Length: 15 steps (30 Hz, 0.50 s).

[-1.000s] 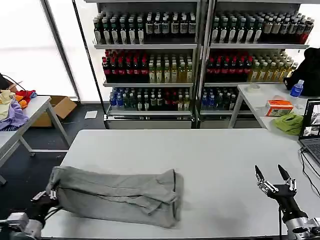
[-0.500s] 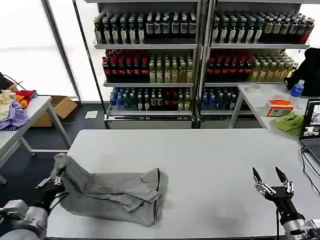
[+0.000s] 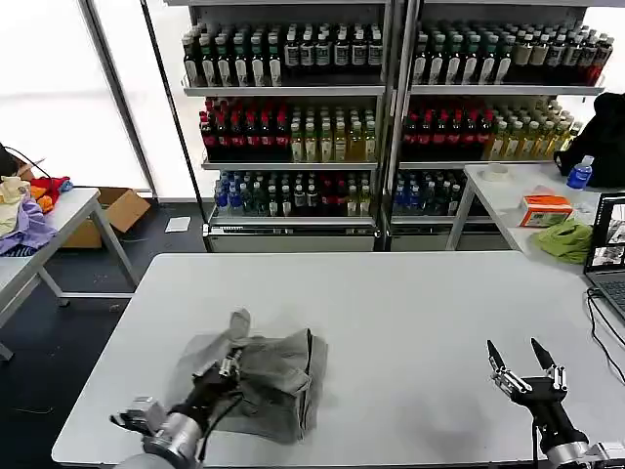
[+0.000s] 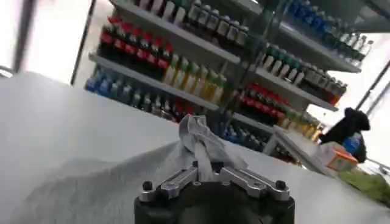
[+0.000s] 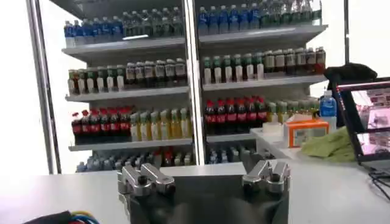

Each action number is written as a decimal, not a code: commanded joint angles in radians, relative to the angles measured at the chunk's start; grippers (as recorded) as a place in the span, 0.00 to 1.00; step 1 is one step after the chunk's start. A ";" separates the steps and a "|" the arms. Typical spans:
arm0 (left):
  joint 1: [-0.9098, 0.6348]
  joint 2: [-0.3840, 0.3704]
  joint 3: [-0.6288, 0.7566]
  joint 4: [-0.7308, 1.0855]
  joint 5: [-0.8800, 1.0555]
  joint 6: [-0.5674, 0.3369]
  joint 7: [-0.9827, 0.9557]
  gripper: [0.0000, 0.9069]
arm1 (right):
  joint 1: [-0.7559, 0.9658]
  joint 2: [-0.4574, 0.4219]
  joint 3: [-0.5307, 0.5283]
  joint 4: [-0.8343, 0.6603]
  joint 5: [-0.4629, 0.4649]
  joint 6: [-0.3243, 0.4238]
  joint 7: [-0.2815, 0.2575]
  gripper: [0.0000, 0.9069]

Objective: Fold and organize the clothes.

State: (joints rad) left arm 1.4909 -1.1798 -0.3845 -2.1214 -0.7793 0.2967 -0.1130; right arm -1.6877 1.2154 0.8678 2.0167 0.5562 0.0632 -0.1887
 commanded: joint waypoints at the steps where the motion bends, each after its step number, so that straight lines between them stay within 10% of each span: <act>1: -0.057 -0.116 0.269 0.202 0.116 -0.002 0.057 0.00 | -0.009 0.016 -0.026 0.001 -0.012 0.004 -0.005 1.00; 5: -0.061 -0.144 0.278 0.183 0.129 0.035 0.047 0.07 | -0.011 0.014 -0.026 0.005 -0.049 0.012 -0.020 1.00; 6: -0.069 -0.151 0.276 0.195 0.139 0.053 0.046 0.94 | -0.012 0.013 -0.026 0.010 -0.058 0.016 -0.026 1.00; 15: -0.059 -0.122 0.207 0.073 0.158 0.047 0.045 1.00 | -0.012 0.017 -0.058 0.021 -0.053 0.016 -0.021 1.00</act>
State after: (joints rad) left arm 1.4376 -1.2879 -0.1952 -1.9798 -0.6667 0.3239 -0.0795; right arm -1.6979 1.2291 0.8292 2.0289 0.5188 0.0749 -0.2040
